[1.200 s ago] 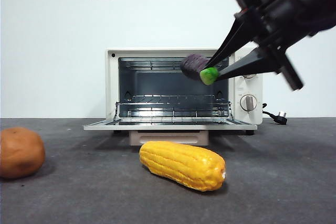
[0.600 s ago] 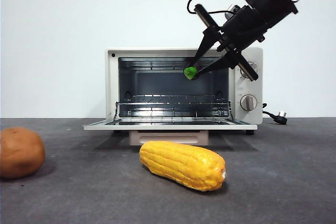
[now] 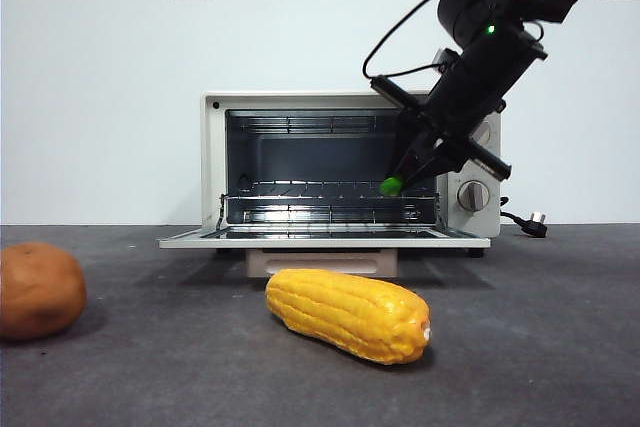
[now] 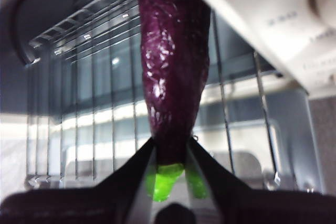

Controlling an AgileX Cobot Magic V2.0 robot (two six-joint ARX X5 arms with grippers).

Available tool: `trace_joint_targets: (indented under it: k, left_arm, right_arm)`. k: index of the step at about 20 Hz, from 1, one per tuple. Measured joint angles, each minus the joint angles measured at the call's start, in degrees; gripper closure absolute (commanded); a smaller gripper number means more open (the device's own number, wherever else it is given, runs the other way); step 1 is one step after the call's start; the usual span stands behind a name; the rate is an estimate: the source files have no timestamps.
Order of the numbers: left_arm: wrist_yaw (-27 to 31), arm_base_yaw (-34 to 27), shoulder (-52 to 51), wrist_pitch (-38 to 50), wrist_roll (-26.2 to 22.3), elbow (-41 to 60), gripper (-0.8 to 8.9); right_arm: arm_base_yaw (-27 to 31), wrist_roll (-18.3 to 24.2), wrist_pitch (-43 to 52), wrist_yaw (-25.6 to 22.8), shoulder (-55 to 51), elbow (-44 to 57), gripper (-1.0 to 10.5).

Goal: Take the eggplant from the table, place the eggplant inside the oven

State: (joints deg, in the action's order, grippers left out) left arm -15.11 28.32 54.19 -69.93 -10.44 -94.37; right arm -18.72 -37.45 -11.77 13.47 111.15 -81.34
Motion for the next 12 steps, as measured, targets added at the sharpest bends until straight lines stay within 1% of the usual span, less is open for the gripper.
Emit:
trace_joint_targets:
  k: [3, 5, 7, 8, 12]
  left_arm:
    - [0.0, 0.0, 0.0, -1.4, 0.0, 0.0, 8.19]
    - [0.9, 0.0, 0.0, -1.9, 0.0, 0.0, 8.19]
    - [3.0, 0.0, 0.0, -2.3, 0.0, 0.0, 8.19]
    - [3.2, 0.0, 0.0, -2.6, 0.0, 0.0, 8.19]
    - [3.3, 0.0, 0.0, -2.9, 0.0, 0.0, 8.19]
  right_arm:
    - [-0.3, 0.2, 1.7, -4.2, 0.2, -0.1, 9.4]
    - [-0.6, 0.4, 2.1, -5.8, 0.2, -0.1, 9.2]
    - [-0.5, 0.7, 2.3, -6.0, 0.2, -0.1, 7.2]
    - [-0.5, 0.9, 2.3, -6.0, 0.2, -0.1, 6.5]
    - [-0.8, 1.0, 2.4, -6.1, 0.2, -0.1, 6.5]
